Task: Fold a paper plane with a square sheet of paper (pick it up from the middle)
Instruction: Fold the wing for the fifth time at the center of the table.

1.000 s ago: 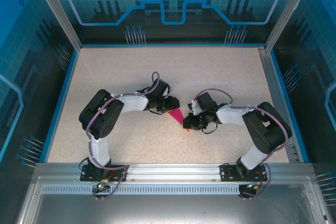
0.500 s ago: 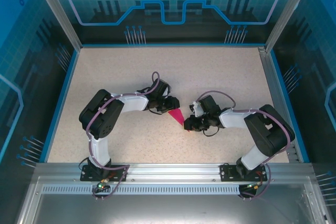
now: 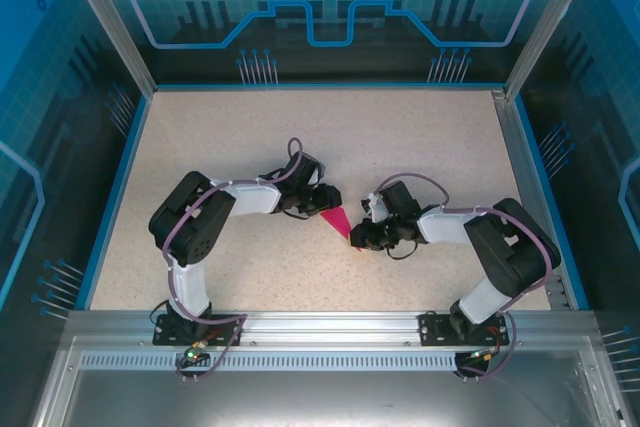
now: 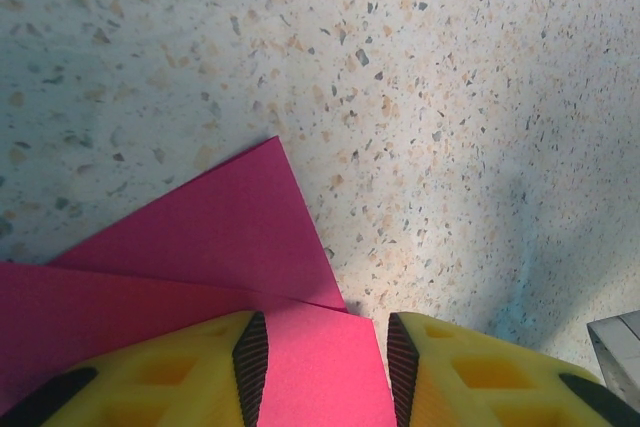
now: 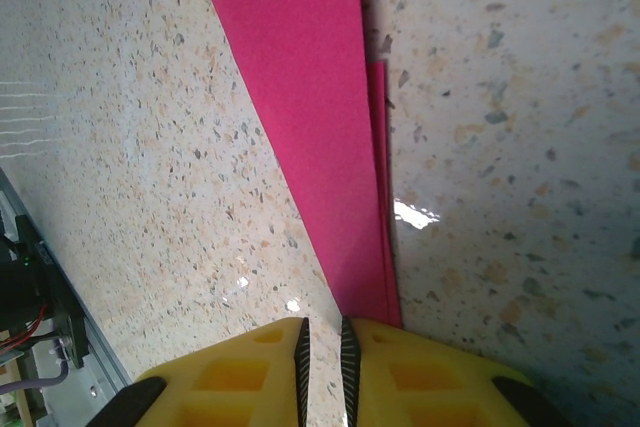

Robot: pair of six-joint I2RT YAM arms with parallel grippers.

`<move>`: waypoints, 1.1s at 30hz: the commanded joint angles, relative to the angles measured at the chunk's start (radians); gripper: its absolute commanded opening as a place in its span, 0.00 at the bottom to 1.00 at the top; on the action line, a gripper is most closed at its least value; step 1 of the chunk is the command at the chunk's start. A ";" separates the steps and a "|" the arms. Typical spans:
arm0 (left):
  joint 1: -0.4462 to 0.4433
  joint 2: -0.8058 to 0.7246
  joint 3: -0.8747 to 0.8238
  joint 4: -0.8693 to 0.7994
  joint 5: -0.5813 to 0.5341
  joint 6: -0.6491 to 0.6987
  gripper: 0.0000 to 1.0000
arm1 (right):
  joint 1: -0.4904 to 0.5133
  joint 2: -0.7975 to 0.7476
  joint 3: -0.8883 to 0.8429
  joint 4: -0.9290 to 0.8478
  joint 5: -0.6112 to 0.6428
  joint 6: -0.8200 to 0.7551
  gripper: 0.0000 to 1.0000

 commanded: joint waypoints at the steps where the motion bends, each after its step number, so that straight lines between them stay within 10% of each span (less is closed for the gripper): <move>1: 0.018 0.043 -0.046 -0.106 -0.053 0.003 0.42 | -0.004 0.038 -0.027 -0.110 0.041 0.006 0.20; 33: 0.012 0.033 0.065 -0.193 -0.015 0.028 0.47 | -0.192 -0.239 0.006 -0.264 0.038 -0.056 0.23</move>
